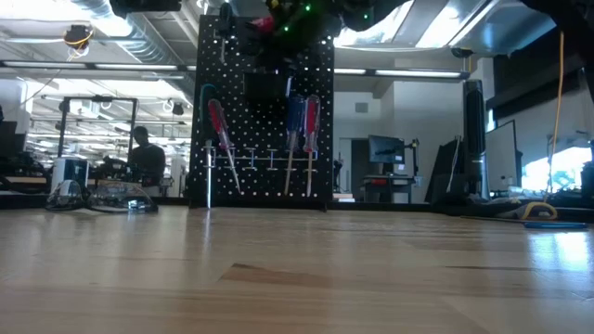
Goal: Hang tools onto peg board
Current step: Hang the blue t-handle hex key on the peg board
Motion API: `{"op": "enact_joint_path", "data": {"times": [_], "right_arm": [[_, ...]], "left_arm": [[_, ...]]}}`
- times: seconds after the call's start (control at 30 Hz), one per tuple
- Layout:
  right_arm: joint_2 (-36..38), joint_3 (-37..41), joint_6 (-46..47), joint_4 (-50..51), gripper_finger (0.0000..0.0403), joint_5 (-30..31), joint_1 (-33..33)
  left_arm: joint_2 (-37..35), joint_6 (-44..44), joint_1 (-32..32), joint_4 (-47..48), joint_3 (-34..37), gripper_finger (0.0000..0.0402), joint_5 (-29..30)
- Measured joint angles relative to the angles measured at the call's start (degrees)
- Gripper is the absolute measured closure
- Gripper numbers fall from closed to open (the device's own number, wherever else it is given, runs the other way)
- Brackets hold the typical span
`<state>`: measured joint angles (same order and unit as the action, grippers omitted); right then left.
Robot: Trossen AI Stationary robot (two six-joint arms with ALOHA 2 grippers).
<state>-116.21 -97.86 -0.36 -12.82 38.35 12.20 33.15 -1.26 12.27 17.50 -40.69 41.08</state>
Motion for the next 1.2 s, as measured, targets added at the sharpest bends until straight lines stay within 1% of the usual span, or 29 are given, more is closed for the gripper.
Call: {"op": "enact_joint_path", "data": {"times": [0.1, 0.23, 0.63, 0.97, 1.2], "right_arm": [[0.50, 0.00, -2.66, 0.00, 0.0266, 3.43, -1.26], [1.00, -0.04, -4.67, 0.03, 0.0264, 5.68, -2.47], [1.23, -0.06, -4.10, 1.64, 0.0264, 5.65, -2.68], [1.18, -0.13, 0.02, 6.18, 0.0264, 5.63, -2.42], [1.24, -0.13, 0.13, 7.53, 0.0264, 5.61, -2.61]], "left_arm": [[0.01, 0.04, 0.00, 0.00, 0.00, 0.0247, 0.00], [0.00, 0.80, 0.00, -0.01, 0.00, 0.0247, -0.01], [0.02, 0.86, 0.00, -0.05, -0.01, 0.0247, -0.02], [1.64, 0.85, 0.00, -0.11, 0.00, 0.0247, -0.04], [2.21, 0.39, 0.02, -0.12, 0.00, 0.0247, -0.04]]}}
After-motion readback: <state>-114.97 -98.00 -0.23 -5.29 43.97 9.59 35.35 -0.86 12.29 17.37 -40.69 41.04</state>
